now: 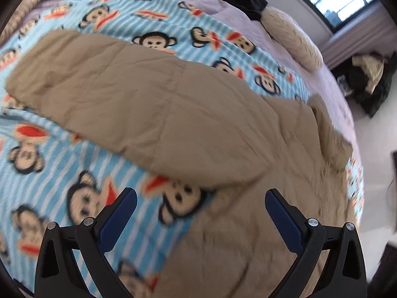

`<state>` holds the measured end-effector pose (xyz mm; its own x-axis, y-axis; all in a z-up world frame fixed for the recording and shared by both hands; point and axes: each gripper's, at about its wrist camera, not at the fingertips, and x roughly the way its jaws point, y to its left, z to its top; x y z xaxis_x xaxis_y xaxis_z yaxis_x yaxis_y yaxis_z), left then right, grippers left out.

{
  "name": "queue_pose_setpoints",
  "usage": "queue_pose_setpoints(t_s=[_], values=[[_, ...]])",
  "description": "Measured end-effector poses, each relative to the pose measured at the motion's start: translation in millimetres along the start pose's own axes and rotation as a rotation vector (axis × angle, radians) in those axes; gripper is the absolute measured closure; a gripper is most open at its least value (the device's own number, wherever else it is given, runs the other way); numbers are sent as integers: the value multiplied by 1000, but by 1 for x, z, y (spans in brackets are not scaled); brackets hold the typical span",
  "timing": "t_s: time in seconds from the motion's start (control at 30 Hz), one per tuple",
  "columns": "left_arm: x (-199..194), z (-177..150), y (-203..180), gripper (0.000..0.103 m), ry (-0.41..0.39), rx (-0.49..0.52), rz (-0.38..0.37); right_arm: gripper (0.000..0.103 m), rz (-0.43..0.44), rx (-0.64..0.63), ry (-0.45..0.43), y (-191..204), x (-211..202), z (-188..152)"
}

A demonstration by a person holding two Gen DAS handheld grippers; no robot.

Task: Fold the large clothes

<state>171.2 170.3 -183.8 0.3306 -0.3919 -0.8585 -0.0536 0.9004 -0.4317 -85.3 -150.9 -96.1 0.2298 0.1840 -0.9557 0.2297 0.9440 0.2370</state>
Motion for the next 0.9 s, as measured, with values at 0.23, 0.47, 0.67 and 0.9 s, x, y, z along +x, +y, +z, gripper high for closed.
queue_pose_setpoints(t_s=[0.23,0.47,0.67,0.9], values=[[26,42,46,0,-57,-140,-169,0,46,22,12,8,33,-10],[13,99,87,0,-186,-158,-36,0,56,45,-30,13,35,3],[27,124,130,90,-151,-232,0,0,79,17,-89,33,41,43],[-31,111,83,95,-277,-22,-47,88,193,82,-153,66,71,113]])
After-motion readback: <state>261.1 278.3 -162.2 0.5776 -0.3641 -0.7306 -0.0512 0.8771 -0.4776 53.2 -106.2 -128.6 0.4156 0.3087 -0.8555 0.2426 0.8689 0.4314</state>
